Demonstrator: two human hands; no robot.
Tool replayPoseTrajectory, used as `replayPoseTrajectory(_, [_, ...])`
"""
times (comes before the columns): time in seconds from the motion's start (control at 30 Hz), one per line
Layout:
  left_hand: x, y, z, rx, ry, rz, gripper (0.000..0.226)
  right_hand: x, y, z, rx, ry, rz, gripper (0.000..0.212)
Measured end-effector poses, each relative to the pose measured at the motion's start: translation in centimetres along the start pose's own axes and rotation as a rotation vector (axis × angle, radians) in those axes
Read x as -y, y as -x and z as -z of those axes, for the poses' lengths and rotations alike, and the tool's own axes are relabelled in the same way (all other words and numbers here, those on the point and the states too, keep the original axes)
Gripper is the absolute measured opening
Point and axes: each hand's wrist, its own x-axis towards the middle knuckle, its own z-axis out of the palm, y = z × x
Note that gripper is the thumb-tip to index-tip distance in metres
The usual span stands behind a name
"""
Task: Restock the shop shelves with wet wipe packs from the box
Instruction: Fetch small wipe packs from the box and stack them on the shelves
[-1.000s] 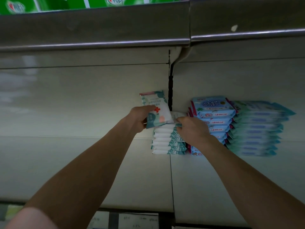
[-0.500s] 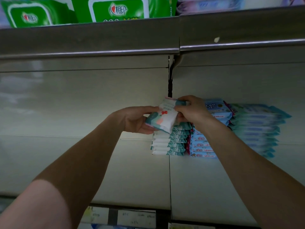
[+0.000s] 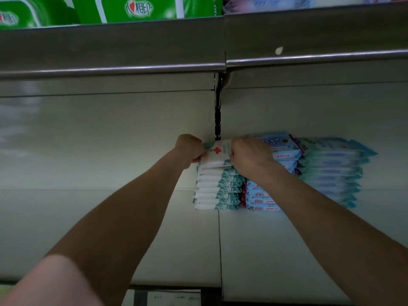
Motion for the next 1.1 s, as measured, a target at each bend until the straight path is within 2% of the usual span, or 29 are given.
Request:
replayPoseTrajectory(0.07, [0.3,-0.7,-0.3,-0.015,-0.084,-0.047,0.027,0.2,0.1,0.0,0.048,0.085,0.004,0.033])
replayPoseTrajectory(0.1, [0.3,-0.9,-0.4,-0.029,-0.114,-0.061,0.027,0.3,0.3,0.2,0.073,0.120,0.016,0.033])
replayPoseTrajectory(0.17, [0.4,-1.0,-0.4,-0.050,-0.140,-0.071,0.024,0.2,0.5,0.4,0.074,0.178,0.047,0.017])
replayPoseTrajectory(0.2, [0.3,-0.9,-0.4,-0.033,-0.154,-0.075,0.024,0.2,0.6,0.5,0.051,0.182,0.065,0.017])
replayPoseTrajectory(0.3, [0.2,-0.5,-0.4,0.033,-0.199,-0.083,0.023,0.4,1.2,0.4,-0.014,0.187,0.082,0.026])
replayPoseTrajectory(0.4, [0.1,0.2,-0.3,0.057,-0.222,-0.115,0.020,0.7,1.4,0.3,0.003,0.289,0.093,0.030])
replayPoseTrajectory(0.5, [0.1,0.7,-0.2,0.069,-0.228,-0.123,0.013,0.9,1.2,-0.2,-0.025,0.375,0.187,0.031])
replayPoseTrajectory(0.6, [0.3,0.8,0.1,0.084,-0.249,-0.158,0.017,0.8,0.8,-0.2,-0.081,0.383,0.236,0.044])
replayPoseTrajectory(0.63, [0.4,0.9,0.2,0.089,-0.287,-0.204,0.022,0.7,0.7,-0.2,-0.128,0.352,0.253,0.044])
replayPoseTrajectory(0.67, [0.7,0.9,0.2,0.096,-0.367,-0.272,0.037,0.6,0.6,-0.3,-0.091,0.348,0.262,0.040])
replayPoseTrajectory(0.73, [1.2,1.1,-0.1,0.140,-0.718,-0.419,0.066,0.2,0.4,-0.7,-0.033,0.386,0.257,0.034])
replayPoseTrajectory(0.8, [1.9,1.6,-0.5,0.138,-1.060,-0.557,0.069,-0.5,0.3,-0.4,0.038,0.397,0.257,0.040])
replayPoseTrajectory(0.83, [2.4,1.5,-0.6,0.115,-1.142,-0.590,0.066,-0.6,0.3,-0.3,0.048,0.399,0.272,0.043])
replayPoseTrajectory(0.97, [2.9,1.4,-0.1,0.080,-1.167,-0.613,0.062,-1.1,0.1,-0.5,0.085,0.456,0.321,0.058])
replayPoseTrajectory(1.1, [3.1,1.4,0.5,0.083,-1.124,-0.565,0.060,-0.8,0.0,-1.4,-0.013,0.431,0.351,0.050])
